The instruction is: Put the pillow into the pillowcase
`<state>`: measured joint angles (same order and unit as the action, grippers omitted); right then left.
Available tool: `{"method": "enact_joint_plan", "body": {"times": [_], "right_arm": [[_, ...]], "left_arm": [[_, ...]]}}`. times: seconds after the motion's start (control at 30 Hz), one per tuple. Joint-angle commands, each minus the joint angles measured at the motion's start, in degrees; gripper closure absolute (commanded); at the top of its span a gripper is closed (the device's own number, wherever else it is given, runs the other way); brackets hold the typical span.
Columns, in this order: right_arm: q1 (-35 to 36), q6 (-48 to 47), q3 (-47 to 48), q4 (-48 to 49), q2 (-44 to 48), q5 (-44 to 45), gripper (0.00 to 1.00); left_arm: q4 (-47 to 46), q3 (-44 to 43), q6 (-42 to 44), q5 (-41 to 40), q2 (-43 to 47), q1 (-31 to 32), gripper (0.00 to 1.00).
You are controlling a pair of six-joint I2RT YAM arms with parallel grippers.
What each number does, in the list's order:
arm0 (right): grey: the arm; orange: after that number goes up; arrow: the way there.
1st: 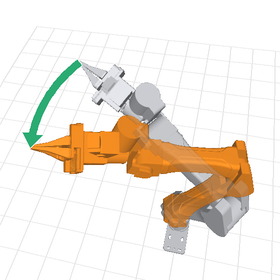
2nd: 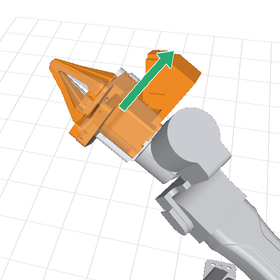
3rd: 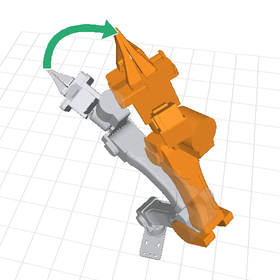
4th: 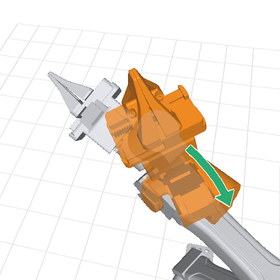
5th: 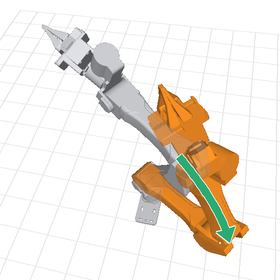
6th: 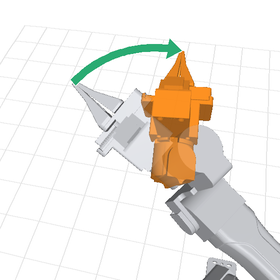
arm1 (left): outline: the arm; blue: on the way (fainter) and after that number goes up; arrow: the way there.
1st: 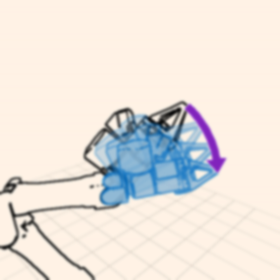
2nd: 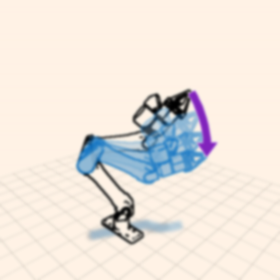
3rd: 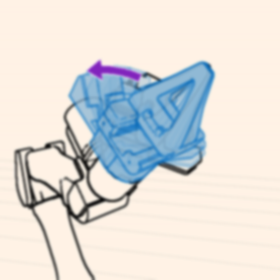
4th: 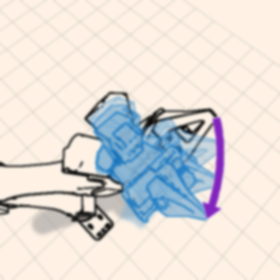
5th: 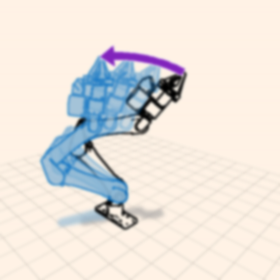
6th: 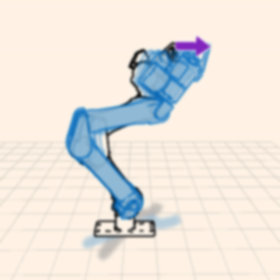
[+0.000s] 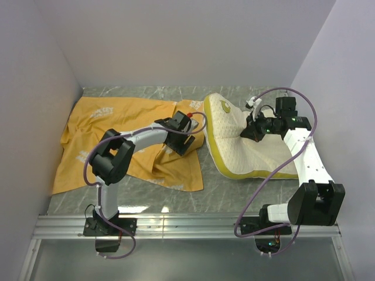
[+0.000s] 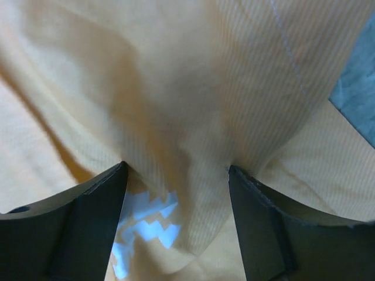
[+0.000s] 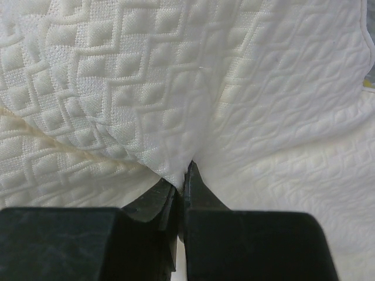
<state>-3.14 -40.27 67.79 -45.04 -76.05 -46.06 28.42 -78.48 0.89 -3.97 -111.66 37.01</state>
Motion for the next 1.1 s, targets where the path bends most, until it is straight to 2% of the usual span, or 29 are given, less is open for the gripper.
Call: {"method": "enact_joint_plan", "body": {"times": [0.0, 0.07, 0.2, 0.23, 0.27, 0.33, 0.4, 0.63, 0.67, 0.8, 0.9, 1.07], "right_arm": [[-0.5, 0.2, 1.6, 1.4, 2.4, 0.2, 1.00], [-1.2, 1.3, 1.9, 2.1, 2.4, 0.3, 1.00], [-4.0, 3.5, 4.9, 1.4, 0.4, -1.1, 1.00], [-4.8, 4.1, 5.9, 1.4, -0.2, -1.3, 1.00], [-5.0, 4.5, 6.1, 1.9, -0.4, -1.5, 1.00], [-5.3, 4.6, 6.3, 2.2, -0.4, -1.1, 1.00], [-5.3, 4.7, 6.2, 2.1, -0.5, -1.2, 1.00], [-5.3, 5.7, 4.9, 2.8, -0.7, -1.0, 1.00], [-5.3, 5.9, 4.6, 3.2, -0.5, -0.9, 1.00], [-5.2, 6.0, 4.0, 3.3, 0.0, -1.0, 1.00], [-5.0, 5.7, 3.8, 3.3, 0.4, -1.0, 1.00], [-5.1, 4.7, 3.9, 2.2, 0.3, -0.8, 1.00]], "left_arm": [[0.1, -1.9, 0.9, 1.8, -1.5, 1.5, 0.25], [0.5, -1.8, 1.8, 3.4, -2.1, 3.2, 0.28], [0.4, 0.7, 5.5, 12.6, -1.2, 5.9, 0.41], [0.2, 1.3, 7.0, 16.6, -0.6, 6.2, 0.40], [-0.6, 2.3, 7.3, 17.3, 1.0, 7.1, 0.31], [-1.3, 2.6, 6.5, 18.5, 2.8, 7.0, 0.23], [-1.5, 2.4, 5.7, 16.6, 6.4, 6.7, 0.21], [2.2, 1.0, 0.8, 8.5, 16.8, 2.1, 0.20], [2.2, 1.3, 0.4, 5.1, 17.3, 1.7, 0.20], [1.7, 3.1, -0.3, -5.1, 15.9, 1.0, 0.22], [1.4, 3.5, -0.4, -9.0, 12.7, -0.3, 0.27], [1.0, 3.5, -0.5, -10.8, 7.8, -0.9, 0.32]]}}
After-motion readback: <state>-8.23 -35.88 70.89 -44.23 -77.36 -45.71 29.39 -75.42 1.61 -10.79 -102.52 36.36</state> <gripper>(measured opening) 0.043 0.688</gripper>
